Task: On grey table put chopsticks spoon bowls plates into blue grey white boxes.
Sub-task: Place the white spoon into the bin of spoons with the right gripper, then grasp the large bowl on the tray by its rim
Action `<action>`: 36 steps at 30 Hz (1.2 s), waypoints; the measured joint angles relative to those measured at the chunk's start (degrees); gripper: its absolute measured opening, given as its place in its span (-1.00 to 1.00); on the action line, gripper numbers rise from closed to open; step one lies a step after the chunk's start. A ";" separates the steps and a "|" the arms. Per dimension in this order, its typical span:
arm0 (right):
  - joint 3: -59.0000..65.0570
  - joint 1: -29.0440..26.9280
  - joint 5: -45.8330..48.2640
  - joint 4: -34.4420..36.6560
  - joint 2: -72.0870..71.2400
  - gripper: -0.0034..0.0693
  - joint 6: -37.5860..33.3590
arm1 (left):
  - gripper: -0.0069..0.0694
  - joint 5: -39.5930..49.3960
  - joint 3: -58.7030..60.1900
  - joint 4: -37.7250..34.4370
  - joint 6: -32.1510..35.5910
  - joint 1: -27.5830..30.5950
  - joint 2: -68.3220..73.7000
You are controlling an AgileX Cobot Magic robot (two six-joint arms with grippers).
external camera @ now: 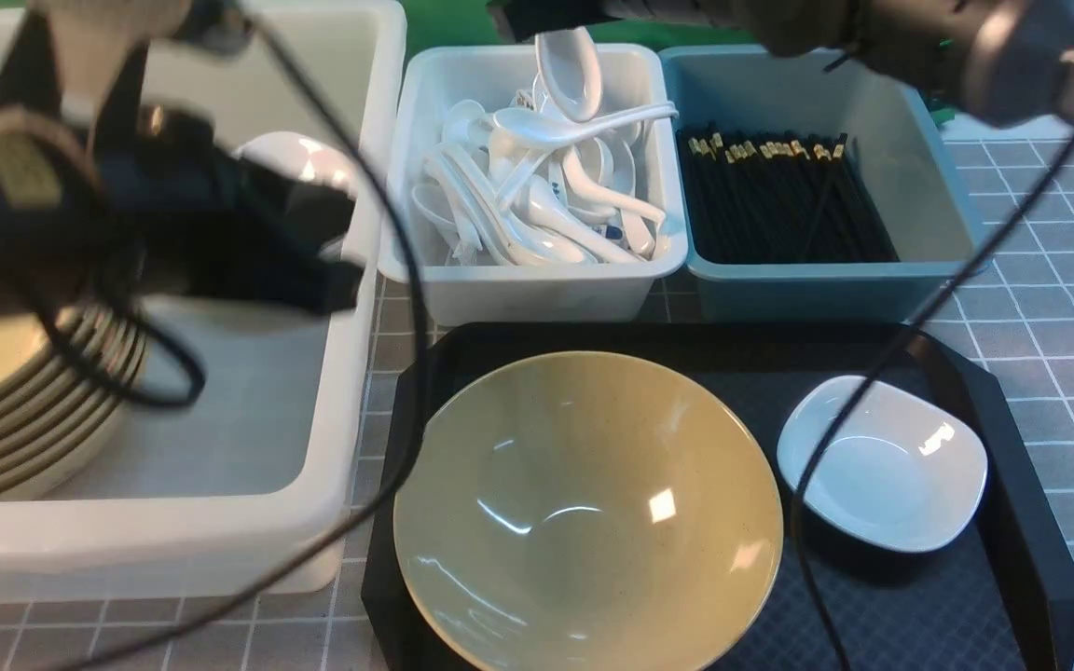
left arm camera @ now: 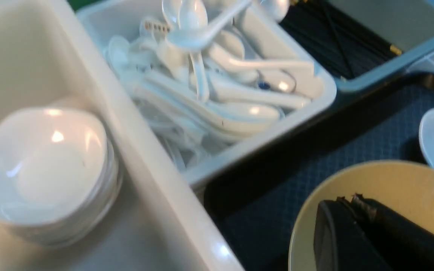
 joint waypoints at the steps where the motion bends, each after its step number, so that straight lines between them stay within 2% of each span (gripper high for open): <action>1: -1.05 -0.77 -0.73 0.00 1.84 -0.45 1.24 | -0.85 0.73 -1.19 0.00 0.23 0.00 0.58; 4: -2.89 -2.07 -1.25 0.00 5.32 -0.31 3.90 | -0.85 2.66 -2.57 0.00 0.30 0.00 0.78; 7: -4.26 -3.23 2.25 0.00 6.97 0.21 7.41 | -0.85 7.14 -2.64 0.00 0.37 0.00 0.73; 8: -4.26 -3.23 2.25 0.00 6.91 0.23 7.54 | -0.85 7.72 -2.64 0.00 0.20 0.00 0.73; 9: -4.94 -3.38 5.82 0.00 6.25 0.46 8.02 | -0.85 9.84 -2.64 0.07 -0.56 0.00 0.73; 10: -5.14 -3.38 7.01 0.00 5.96 0.48 8.02 | -0.85 10.07 -2.64 0.07 -0.72 0.00 0.73; 11: -5.55 -3.38 9.62 0.00 5.27 0.59 7.83 | -0.85 10.89 -2.81 0.07 -1.35 0.00 0.73; 12: -6.21 -3.38 14.70 0.00 3.87 0.69 6.51 | -0.84 12.13 -3.17 0.12 -1.96 0.00 0.78; 14: -7.61 -3.38 23.06 0.00 0.19 0.74 3.31 | -0.82 14.11 -4.95 0.20 -2.55 0.00 1.19; 16: -8.39 -3.38 29.65 0.00 -2.78 0.70 0.69 | -0.77 16.01 -7.05 0.19 -2.56 0.00 2.08; 17: -8.79 -3.38 33.84 0.00 -5.55 0.60 -0.91 | -0.72 18.12 -9.55 0.19 -2.50 0.00 3.55; 18: -8.79 -3.38 34.54 0.00 -5.55 0.60 -1.14 | -0.71 18.12 -9.55 0.19 -2.50 0.00 3.55; 19: -9.16 -3.38 40.94 0.00 -9.46 0.38 -3.15 | -0.60 21.58 -13.83 0.19 -1.09 0.00 6.71; 21: -9.34 -3.38 48.15 0.00 -12.67 0.12 -4.70 | -0.46 24.49 -18.45 0.14 1.22 0.00 10.44; 22: -9.34 -3.38 49.91 0.00 -12.99 0.09 -4.80 | -0.44 25.11 -18.91 0.14 1.92 0.00 10.89; 23: -9.40 -3.38 53.90 0.00 -14.53 -0.06 -5.28 | -0.35 26.30 -21.16 -0.08 3.28 0.00 13.19; 25: -7.99 -3.38 57.44 -0.10 -17.63 -0.35 -5.28 | -0.18 28.54 -24.57 -0.27 5.97 -0.21 17.07; 26: -5.50 -3.38 58.60 -0.10 -20.60 -0.56 -5.21 | -0.01 30.63 -27.42 -0.68 7.90 -0.92 21.01; 28: -1.22 -3.32 59.28 -0.10 -24.93 -0.74 -5.03 | 0.17 33.01 -29.59 -0.68 8.94 -2.06 25.35; 33: 14.74 -2.95 59.48 1.01 -39.41 -0.82 -4.01 | 0.53 35.21 -30.61 0.98 9.35 -5.02 36.75; 36: 24.79 -2.95 57.60 1.20 -47.41 -0.82 -3.59 | 0.57 33.74 -30.61 1.96 9.05 -5.15 41.91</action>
